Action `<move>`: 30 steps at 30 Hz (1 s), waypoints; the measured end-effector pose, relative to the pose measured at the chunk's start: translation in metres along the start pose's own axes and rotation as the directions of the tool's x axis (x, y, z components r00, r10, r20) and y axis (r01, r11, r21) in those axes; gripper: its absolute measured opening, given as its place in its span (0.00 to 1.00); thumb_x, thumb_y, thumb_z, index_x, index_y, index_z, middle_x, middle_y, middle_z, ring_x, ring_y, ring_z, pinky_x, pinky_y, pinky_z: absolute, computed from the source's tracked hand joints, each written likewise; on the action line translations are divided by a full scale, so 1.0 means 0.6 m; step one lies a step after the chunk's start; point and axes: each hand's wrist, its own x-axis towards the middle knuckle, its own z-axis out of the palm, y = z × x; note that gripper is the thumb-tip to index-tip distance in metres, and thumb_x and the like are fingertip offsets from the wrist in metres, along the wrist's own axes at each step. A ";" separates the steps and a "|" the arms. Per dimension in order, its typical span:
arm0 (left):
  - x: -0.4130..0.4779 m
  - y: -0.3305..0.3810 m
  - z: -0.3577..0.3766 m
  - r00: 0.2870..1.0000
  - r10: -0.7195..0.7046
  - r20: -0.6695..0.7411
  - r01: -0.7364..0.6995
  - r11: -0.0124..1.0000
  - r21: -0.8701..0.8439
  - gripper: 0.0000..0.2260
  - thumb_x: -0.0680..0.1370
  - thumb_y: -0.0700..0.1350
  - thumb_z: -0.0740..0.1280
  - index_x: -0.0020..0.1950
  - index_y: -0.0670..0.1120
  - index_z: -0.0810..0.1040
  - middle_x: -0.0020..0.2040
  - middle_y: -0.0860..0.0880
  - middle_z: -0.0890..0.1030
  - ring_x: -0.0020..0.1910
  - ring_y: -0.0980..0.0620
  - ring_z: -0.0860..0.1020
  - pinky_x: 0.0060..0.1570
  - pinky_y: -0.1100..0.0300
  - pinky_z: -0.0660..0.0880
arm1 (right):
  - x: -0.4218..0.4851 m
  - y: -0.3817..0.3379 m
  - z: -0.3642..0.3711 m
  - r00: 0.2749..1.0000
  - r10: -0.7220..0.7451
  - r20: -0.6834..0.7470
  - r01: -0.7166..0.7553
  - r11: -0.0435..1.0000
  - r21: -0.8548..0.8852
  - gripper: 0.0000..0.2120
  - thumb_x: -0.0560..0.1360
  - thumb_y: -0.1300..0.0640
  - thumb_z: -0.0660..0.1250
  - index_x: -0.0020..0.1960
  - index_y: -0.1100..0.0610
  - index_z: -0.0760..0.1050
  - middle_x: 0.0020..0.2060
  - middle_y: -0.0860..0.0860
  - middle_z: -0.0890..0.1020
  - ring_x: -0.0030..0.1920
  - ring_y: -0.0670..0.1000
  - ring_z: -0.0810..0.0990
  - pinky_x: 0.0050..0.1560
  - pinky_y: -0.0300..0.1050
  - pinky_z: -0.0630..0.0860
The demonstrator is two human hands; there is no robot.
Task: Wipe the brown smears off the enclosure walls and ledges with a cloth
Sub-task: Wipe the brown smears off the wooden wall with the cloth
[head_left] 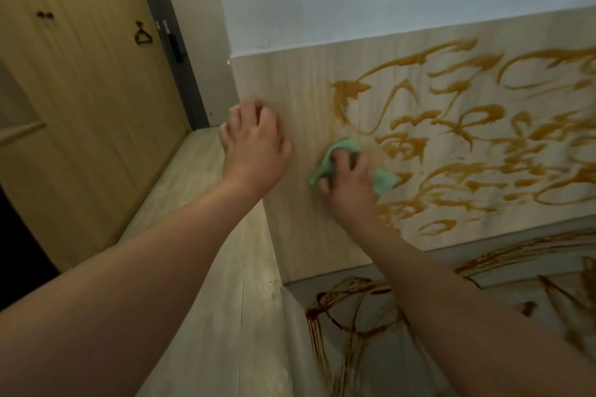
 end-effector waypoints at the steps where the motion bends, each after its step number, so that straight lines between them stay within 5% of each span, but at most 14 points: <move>1: 0.014 0.008 -0.006 0.999 0.044 -0.023 -0.043 0.999 0.022 0.13 0.79 0.50 0.65 0.60 0.47 0.73 0.69 0.44 0.67 0.71 0.40 0.62 0.72 0.41 0.59 | 0.006 0.010 -0.008 0.992 -0.116 0.040 0.117 0.992 -0.043 0.22 0.72 0.47 0.68 0.63 0.53 0.69 0.55 0.60 0.69 0.55 0.62 0.71 0.51 0.56 0.75; 2: 0.031 0.018 -0.014 0.995 0.092 -0.047 -0.090 0.995 0.043 0.15 0.79 0.50 0.65 0.64 0.47 0.73 0.71 0.43 0.67 0.72 0.40 0.62 0.73 0.40 0.56 | 0.026 0.019 -0.020 0.989 -0.140 0.048 0.144 0.986 -0.082 0.22 0.72 0.45 0.68 0.63 0.52 0.70 0.55 0.58 0.68 0.55 0.60 0.71 0.48 0.54 0.75; 6: 0.087 0.042 -0.037 0.980 0.153 -0.130 -0.151 0.988 0.019 0.25 0.81 0.50 0.64 0.77 0.49 0.65 0.77 0.44 0.62 0.77 0.40 0.58 0.78 0.41 0.48 | 0.097 -0.001 -0.055 0.966 0.212 -0.148 -0.212 0.977 0.014 0.22 0.76 0.45 0.66 0.67 0.52 0.68 0.58 0.57 0.68 0.55 0.60 0.72 0.46 0.49 0.70; 8: 0.106 0.042 -0.040 0.985 0.115 -0.126 -0.113 0.993 0.023 0.27 0.82 0.51 0.63 0.80 0.50 0.61 0.77 0.44 0.62 0.79 0.40 0.57 0.80 0.41 0.45 | 0.093 -0.029 -0.046 0.992 -0.081 -0.095 0.074 0.994 -0.078 0.21 0.77 0.44 0.67 0.66 0.52 0.70 0.56 0.58 0.70 0.53 0.61 0.73 0.44 0.52 0.77; 10: 0.113 0.037 -0.035 0.990 0.103 -0.099 -0.097 0.993 0.064 0.28 0.83 0.52 0.62 0.81 0.49 0.60 0.76 0.43 0.63 0.78 0.39 0.58 0.80 0.42 0.43 | 0.088 -0.023 -0.038 0.889 -0.449 0.087 0.458 0.873 -0.171 0.20 0.77 0.41 0.67 0.65 0.48 0.71 0.54 0.57 0.70 0.52 0.59 0.74 0.39 0.54 0.80; 11: 0.114 0.034 -0.031 0.989 0.111 -0.094 -0.102 0.991 0.087 0.28 0.83 0.52 0.62 0.81 0.49 0.60 0.75 0.43 0.64 0.77 0.38 0.58 0.80 0.42 0.42 | 0.099 -0.012 -0.045 0.856 -0.502 0.124 0.517 0.835 -0.190 0.21 0.77 0.38 0.67 0.65 0.47 0.71 0.54 0.56 0.71 0.52 0.59 0.74 0.38 0.54 0.80; 14: 0.110 0.027 -0.018 0.984 0.132 -0.123 -0.116 0.985 0.125 0.27 0.83 0.52 0.62 0.81 0.47 0.60 0.73 0.42 0.65 0.76 0.37 0.61 0.80 0.41 0.44 | 0.153 0.002 -0.074 0.964 -0.245 -0.109 0.225 0.960 -0.164 0.22 0.79 0.37 0.65 0.67 0.48 0.71 0.56 0.56 0.71 0.52 0.57 0.75 0.40 0.48 0.75; 17: 0.109 0.025 -0.008 0.975 0.148 -0.167 -0.124 0.981 0.149 0.27 0.83 0.51 0.62 0.81 0.46 0.61 0.73 0.42 0.66 0.75 0.37 0.62 0.80 0.41 0.44 | 0.178 -0.026 -0.071 0.931 0.134 -0.339 -0.140 0.990 0.009 0.23 0.82 0.41 0.62 0.69 0.55 0.70 0.57 0.59 0.72 0.53 0.60 0.74 0.42 0.51 0.74; 19: 0.108 0.027 -0.002 0.972 0.146 -0.185 -0.118 0.981 0.154 0.27 0.83 0.51 0.62 0.81 0.46 0.62 0.72 0.42 0.67 0.74 0.37 0.63 0.80 0.40 0.45 | 0.163 -0.051 -0.053 0.937 -0.078 -0.340 0.033 0.990 -0.137 0.21 0.82 0.43 0.63 0.68 0.55 0.73 0.56 0.61 0.74 0.53 0.62 0.74 0.45 0.52 0.73; 21: 0.109 0.030 0.000 0.972 0.135 -0.192 -0.106 0.982 0.155 0.28 0.82 0.51 0.62 0.80 0.46 0.62 0.72 0.41 0.67 0.73 0.37 0.63 0.80 0.40 0.46 | 0.145 -0.051 -0.044 0.891 -0.419 -0.175 0.359 0.886 -0.294 0.19 0.81 0.41 0.64 0.65 0.52 0.75 0.54 0.58 0.75 0.52 0.60 0.74 0.45 0.53 0.73; 23: 0.109 0.034 -0.004 0.977 0.115 -0.178 -0.089 0.985 0.145 0.28 0.81 0.51 0.62 0.80 0.46 0.62 0.72 0.41 0.67 0.74 0.36 0.63 0.80 0.40 0.44 | 0.166 -0.036 -0.058 0.852 -0.509 -0.125 0.458 0.839 -0.294 0.20 0.80 0.39 0.64 0.62 0.52 0.77 0.52 0.57 0.75 0.51 0.59 0.74 0.43 0.53 0.73; 26: 0.112 0.048 -0.016 0.984 0.099 -0.151 -0.082 0.990 0.111 0.28 0.80 0.49 0.62 0.79 0.46 0.63 0.72 0.42 0.66 0.73 0.37 0.62 0.80 0.40 0.43 | 0.222 -0.004 -0.088 0.897 -0.273 -0.348 0.195 0.950 -0.242 0.22 0.80 0.39 0.64 0.61 0.56 0.77 0.52 0.59 0.76 0.51 0.61 0.76 0.47 0.54 0.74; 30: 0.116 0.070 -0.027 0.974 0.156 -0.163 -0.137 0.983 0.124 0.26 0.77 0.46 0.62 0.76 0.47 0.66 0.69 0.44 0.66 0.70 0.40 0.64 0.76 0.38 0.54 | 0.255 0.059 -0.136 0.851 0.178 -0.493 -0.217 0.976 -0.023 0.24 0.83 0.42 0.60 0.66 0.62 0.73 0.57 0.64 0.75 0.56 0.66 0.76 0.52 0.58 0.75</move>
